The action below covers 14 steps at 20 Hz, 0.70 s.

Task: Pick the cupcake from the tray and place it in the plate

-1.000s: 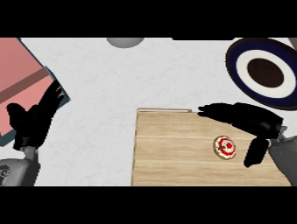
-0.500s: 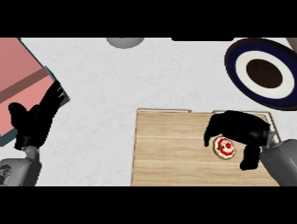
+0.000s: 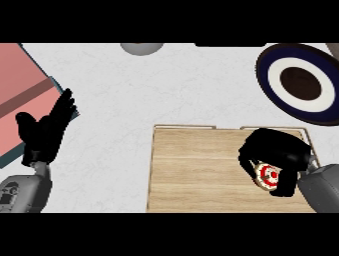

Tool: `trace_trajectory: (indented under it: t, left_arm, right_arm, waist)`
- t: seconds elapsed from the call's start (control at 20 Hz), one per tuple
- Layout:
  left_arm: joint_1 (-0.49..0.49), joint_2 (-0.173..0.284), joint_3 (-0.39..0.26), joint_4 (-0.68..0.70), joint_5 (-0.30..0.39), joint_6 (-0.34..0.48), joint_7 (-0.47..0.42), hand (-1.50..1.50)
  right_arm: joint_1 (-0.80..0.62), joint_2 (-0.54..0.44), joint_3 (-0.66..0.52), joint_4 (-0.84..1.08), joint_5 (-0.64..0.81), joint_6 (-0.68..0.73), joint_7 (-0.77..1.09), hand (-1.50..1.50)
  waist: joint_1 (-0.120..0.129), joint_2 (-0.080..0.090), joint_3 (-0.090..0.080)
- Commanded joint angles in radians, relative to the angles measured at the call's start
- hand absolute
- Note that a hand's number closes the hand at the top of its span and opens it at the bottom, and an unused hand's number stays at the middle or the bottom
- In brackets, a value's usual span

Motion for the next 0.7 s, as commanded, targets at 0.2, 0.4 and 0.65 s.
trace_trajectory:
  t: [0.2,0.4,0.65]
  left_arm:
    - [0.051,0.023,0.020,-0.096,0.012,-0.013,0.052,0.00]
    - [0.046,0.025,0.031,-0.049,0.008,-0.028,0.006,0.00]
    - [0.047,0.028,0.029,-0.056,0.005,-0.027,0.023,0.00]
  right_arm:
    - [0.076,0.064,-0.181,-0.189,-0.200,0.091,0.091,1.50]
    - [0.067,0.042,-0.343,-0.260,-0.280,0.050,0.121,1.50]
    - [0.029,0.096,-0.581,-0.278,-0.398,-0.086,0.168,1.50]
  waist:
    - [-0.002,-0.001,0.007]
    - [-0.009,0.000,0.007]
    - [-0.019,0.000,0.007]
